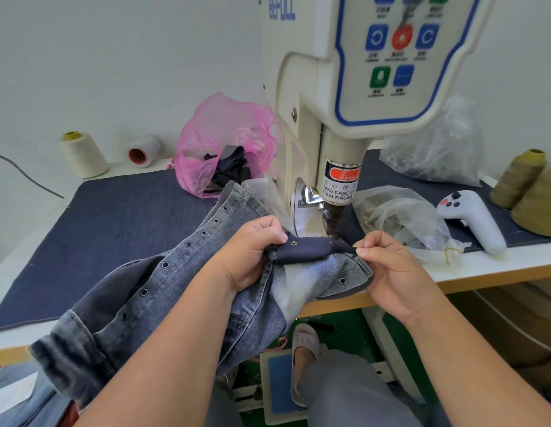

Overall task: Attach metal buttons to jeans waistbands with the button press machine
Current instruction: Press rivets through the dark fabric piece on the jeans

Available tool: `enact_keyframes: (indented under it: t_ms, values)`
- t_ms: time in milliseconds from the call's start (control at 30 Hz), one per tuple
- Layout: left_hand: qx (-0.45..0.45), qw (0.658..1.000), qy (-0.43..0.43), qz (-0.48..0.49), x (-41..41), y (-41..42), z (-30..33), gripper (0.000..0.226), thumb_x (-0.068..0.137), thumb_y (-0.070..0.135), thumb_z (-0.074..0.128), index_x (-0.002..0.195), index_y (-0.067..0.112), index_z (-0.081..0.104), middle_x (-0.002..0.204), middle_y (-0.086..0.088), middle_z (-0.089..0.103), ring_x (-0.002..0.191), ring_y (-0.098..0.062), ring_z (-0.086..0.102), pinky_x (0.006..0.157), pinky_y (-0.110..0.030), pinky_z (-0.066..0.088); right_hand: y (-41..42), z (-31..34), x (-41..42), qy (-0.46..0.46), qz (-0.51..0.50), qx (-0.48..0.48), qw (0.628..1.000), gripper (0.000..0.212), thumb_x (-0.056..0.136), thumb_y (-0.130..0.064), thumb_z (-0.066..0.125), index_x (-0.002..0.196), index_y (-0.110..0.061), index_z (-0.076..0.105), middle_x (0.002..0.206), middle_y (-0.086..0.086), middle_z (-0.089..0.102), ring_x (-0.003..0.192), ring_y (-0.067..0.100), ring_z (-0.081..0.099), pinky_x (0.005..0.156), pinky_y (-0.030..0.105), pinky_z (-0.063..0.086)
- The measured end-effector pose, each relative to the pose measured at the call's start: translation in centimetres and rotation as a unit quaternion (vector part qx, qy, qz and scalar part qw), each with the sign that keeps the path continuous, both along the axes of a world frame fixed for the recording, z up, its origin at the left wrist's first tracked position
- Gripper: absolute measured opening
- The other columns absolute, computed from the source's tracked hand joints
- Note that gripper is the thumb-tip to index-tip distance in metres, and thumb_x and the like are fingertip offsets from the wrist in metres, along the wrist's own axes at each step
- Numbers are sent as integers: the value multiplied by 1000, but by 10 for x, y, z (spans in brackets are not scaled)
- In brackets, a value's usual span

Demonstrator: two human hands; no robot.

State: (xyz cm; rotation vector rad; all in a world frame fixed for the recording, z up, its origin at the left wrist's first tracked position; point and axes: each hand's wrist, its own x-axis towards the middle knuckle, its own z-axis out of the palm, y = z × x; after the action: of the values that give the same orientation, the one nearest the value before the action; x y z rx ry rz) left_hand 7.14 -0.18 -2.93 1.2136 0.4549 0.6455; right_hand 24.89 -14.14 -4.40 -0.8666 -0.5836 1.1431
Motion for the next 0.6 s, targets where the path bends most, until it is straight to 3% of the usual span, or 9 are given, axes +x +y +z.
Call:
enact_keyframes:
  t_ms: [400,600]
  values:
    - [-7,1000,8,6,-1,0,2,23,68,6,54,63,14,33,55,0,34,48,-9,32,46,-20,29,-6,3,-5,0,-27,3,1000,22,71,0,60,61,-19,61,70,1,62,59,13,61,53,27,54]
    - [-35,999,-11,12,-6,-1,5,21,59,9,59,53,18,41,57,-4,35,50,-13,32,51,-28,26,-21,13,-31,-59,-59,5,997,22,68,-3,67,62,-23,67,69,0,64,61,12,62,56,24,55]
